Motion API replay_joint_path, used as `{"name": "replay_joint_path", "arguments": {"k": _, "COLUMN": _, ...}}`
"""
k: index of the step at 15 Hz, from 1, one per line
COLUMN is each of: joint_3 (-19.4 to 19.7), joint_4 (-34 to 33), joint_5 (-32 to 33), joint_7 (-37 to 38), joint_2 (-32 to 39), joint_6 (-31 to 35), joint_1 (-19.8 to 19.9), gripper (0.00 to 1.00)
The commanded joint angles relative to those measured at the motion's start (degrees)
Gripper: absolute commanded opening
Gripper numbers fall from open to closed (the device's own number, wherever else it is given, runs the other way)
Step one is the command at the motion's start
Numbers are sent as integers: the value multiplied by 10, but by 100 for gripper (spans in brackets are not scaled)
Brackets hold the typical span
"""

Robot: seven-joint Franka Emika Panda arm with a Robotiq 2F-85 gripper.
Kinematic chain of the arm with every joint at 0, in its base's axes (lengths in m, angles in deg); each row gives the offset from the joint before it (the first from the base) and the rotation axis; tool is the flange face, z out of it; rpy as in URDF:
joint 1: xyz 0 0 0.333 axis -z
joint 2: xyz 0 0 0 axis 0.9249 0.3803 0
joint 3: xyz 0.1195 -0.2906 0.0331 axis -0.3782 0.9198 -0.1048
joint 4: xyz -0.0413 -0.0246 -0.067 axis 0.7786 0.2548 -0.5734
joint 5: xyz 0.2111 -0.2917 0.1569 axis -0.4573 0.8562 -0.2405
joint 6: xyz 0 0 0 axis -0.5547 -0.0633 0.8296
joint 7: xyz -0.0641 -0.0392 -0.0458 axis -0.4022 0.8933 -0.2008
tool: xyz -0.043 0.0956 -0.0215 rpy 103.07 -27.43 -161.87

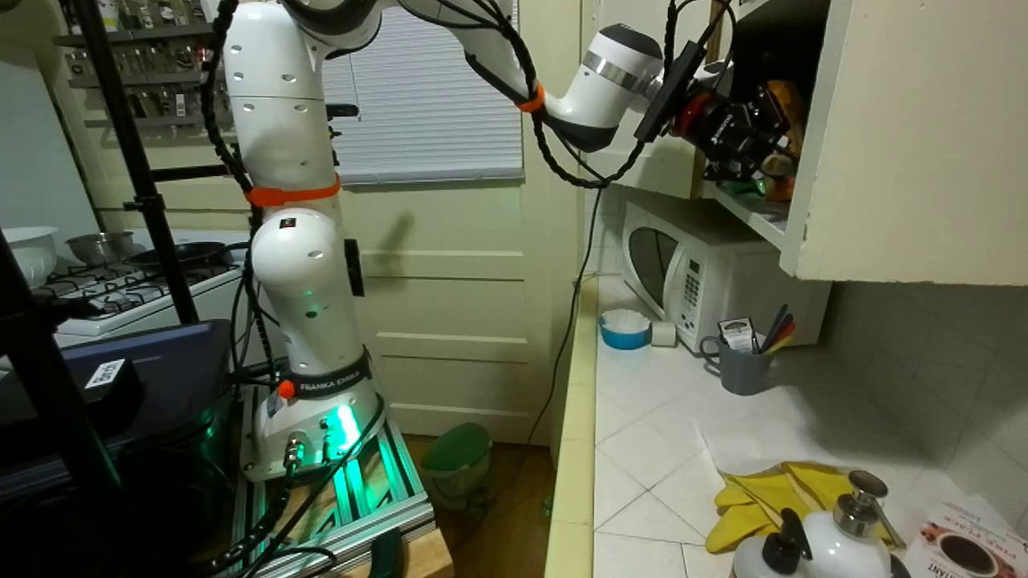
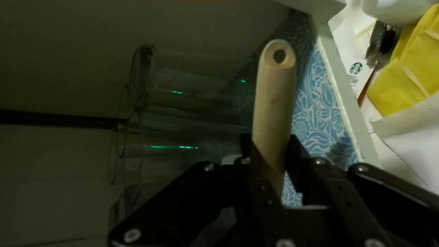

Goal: Pick up the cooking stick and put it on the shelf

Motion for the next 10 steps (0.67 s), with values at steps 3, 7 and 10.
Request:
{"name": "replay_joint_path", "arguments": {"k": 3, "joint_3": 3, "joint_4": -27, "joint_5": -54, "joint_7": -31, "joint_2": 26, "joint_6": 36, "joint_1": 7, "gripper": 53}}
{"name": "replay_joint_path", "arguments": {"k": 7, "joint_3": 3, "joint_4": -32, "joint_5": -84, "joint_7": -50, "joint_2": 28, "joint_6": 39, "joint_1": 7, "gripper": 80}}
{"name": "replay_joint_path", "arguments": {"k": 10, "joint_3": 0, "joint_4": -30, "joint_5": -90, "joint_7": -58, "joint_2": 19, "joint_6": 34, "joint_1": 4, "gripper": 100}}
